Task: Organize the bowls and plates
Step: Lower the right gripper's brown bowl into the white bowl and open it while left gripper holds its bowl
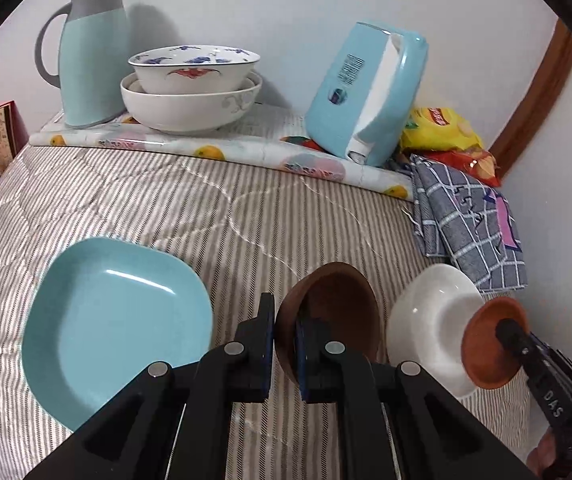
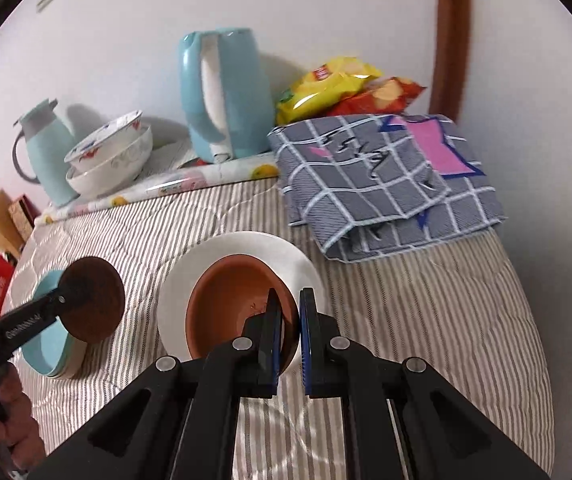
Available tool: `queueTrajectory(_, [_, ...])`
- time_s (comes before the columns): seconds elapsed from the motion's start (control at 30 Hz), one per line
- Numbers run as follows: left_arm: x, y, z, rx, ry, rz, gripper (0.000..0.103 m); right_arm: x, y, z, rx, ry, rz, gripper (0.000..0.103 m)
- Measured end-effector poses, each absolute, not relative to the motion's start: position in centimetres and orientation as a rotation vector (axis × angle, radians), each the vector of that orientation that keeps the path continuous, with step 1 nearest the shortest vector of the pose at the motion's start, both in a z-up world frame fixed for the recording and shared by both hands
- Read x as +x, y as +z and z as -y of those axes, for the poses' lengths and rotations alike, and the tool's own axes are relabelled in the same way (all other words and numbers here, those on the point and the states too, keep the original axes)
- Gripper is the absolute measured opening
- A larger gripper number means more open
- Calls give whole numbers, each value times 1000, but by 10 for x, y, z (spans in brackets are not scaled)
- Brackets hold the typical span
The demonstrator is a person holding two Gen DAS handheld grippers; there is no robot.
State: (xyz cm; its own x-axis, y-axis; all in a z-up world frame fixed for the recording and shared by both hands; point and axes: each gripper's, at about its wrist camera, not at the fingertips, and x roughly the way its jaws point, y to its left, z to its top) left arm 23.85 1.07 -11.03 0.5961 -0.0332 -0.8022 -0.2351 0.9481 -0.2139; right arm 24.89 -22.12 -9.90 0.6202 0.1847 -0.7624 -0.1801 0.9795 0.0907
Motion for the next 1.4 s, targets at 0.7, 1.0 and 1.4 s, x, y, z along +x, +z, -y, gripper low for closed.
queueTrajectory(0.7, [256, -113, -13, -301, 113, -937, 9, 283, -132, 194, -48, 245, -981, 9])
queueTrajectory(1.0, [257, -113, -18, -309, 101, -940, 9, 285, -136, 191, -68, 241, -1010, 9])
queueTrajectory(1.4, [268, -118, -20, -304, 60, -956, 9, 292, -142, 186, -113, 176, -1032, 9])
